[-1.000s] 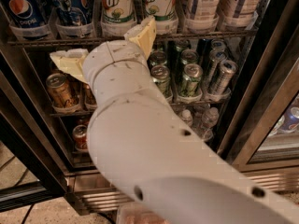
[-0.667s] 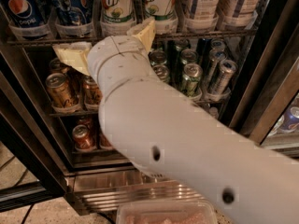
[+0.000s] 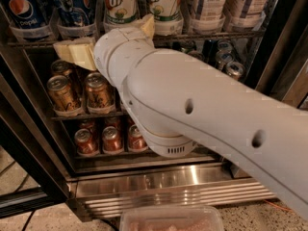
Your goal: Pick pepsi can from top shelf of fridge
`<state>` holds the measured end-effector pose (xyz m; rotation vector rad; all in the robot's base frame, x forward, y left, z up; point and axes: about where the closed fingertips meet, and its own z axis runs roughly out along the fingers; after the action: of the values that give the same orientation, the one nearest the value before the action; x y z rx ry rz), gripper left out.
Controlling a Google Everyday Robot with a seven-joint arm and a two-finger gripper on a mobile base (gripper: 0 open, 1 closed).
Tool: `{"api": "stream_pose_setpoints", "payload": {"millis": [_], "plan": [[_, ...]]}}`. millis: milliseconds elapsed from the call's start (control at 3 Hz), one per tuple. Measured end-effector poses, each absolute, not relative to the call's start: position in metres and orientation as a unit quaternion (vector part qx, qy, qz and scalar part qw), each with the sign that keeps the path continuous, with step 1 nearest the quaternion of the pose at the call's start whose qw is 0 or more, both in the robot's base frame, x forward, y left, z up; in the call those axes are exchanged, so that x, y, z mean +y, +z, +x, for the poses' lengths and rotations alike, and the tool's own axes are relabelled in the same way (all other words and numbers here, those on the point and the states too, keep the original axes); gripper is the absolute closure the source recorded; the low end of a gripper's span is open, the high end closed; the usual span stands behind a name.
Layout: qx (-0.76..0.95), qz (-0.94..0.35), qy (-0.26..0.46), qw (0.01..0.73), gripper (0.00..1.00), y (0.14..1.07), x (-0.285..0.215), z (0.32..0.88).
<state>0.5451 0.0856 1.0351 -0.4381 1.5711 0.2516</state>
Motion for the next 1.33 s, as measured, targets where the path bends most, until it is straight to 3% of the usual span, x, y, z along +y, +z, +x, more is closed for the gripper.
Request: {"api": "stream_pose_setpoints", "payload": {"millis": [667, 1333], "plan": [[0.701, -0.224, 0.137, 0.664, 0.00, 1.034, 0.102, 0.539], [0.666, -0.243, 0.085, 0.700, 0.00, 1.031, 0.157, 0.532]]}}
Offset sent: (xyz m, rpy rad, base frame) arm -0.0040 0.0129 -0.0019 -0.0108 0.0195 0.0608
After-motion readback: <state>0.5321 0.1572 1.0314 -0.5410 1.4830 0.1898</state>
